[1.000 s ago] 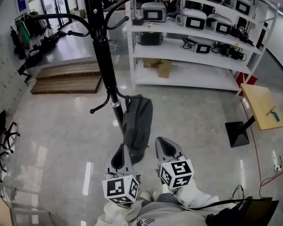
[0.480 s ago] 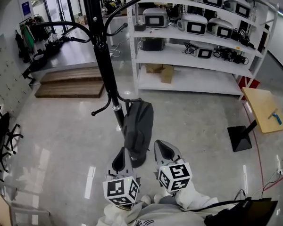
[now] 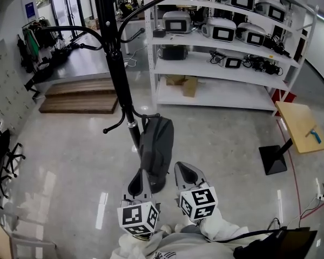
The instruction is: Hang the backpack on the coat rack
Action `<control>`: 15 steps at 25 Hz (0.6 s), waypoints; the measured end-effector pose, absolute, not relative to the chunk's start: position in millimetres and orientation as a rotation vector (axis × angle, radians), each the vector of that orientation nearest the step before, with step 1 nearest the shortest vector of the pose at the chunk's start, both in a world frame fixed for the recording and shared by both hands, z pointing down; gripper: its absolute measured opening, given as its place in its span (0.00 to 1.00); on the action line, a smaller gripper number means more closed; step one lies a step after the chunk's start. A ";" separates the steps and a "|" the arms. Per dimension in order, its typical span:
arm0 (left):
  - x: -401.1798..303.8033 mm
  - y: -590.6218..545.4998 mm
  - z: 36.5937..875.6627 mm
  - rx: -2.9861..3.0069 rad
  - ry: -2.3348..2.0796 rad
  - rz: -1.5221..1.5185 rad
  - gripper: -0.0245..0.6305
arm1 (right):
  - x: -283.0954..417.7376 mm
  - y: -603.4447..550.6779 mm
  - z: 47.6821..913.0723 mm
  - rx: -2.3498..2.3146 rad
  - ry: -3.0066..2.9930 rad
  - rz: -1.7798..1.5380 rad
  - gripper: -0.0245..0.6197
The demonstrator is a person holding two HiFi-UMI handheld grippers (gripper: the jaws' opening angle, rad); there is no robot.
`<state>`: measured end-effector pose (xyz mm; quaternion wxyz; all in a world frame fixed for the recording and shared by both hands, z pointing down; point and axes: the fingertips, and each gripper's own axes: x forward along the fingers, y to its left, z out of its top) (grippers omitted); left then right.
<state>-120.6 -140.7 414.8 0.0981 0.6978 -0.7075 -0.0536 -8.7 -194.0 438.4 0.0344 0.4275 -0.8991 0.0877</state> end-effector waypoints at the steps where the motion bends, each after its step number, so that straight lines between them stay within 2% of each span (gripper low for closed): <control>1: -120.5 -141.0 415.2 2.066 -2.094 -0.161 0.04 | -8.7 -194.0 438.8 1.314 -2.764 0.268 0.06; 15: -121.6 -144.0 415.3 2.063 -2.115 -0.157 0.04 | -3.0 -198.5 443.7 1.321 -2.763 0.277 0.06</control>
